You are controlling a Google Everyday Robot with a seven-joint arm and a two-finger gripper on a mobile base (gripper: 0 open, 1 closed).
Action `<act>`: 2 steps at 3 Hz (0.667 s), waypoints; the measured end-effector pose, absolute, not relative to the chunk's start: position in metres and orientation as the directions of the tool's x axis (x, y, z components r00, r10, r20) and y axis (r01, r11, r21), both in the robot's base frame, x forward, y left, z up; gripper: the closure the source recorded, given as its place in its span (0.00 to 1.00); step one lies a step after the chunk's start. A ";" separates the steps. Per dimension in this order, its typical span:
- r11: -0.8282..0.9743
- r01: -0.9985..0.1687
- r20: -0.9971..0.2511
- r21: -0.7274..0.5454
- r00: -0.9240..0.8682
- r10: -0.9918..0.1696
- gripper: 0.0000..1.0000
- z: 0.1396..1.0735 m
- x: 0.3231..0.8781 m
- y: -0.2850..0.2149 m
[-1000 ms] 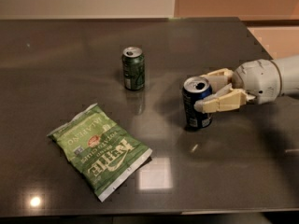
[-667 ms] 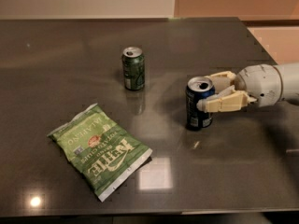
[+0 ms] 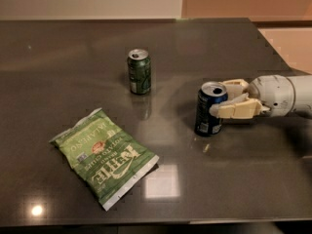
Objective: Place pepsi can upright
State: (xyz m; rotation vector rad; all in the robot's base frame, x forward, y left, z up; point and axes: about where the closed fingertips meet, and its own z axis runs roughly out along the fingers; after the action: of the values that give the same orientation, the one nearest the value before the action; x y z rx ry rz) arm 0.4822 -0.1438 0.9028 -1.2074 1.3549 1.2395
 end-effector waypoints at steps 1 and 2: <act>0.014 -0.994 -0.991 0.106 -0.107 -0.081 0.12 0.903 0.483 -0.141; 0.012 -0.994 -0.991 0.105 -0.106 -0.081 0.00 0.904 0.483 -0.139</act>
Offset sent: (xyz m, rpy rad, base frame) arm 0.0006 0.0020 0.0003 0.0002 -0.0003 0.0019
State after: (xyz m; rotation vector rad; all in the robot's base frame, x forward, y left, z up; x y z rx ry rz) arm 0.4833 -0.1395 0.9037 -1.2114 1.3520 1.2413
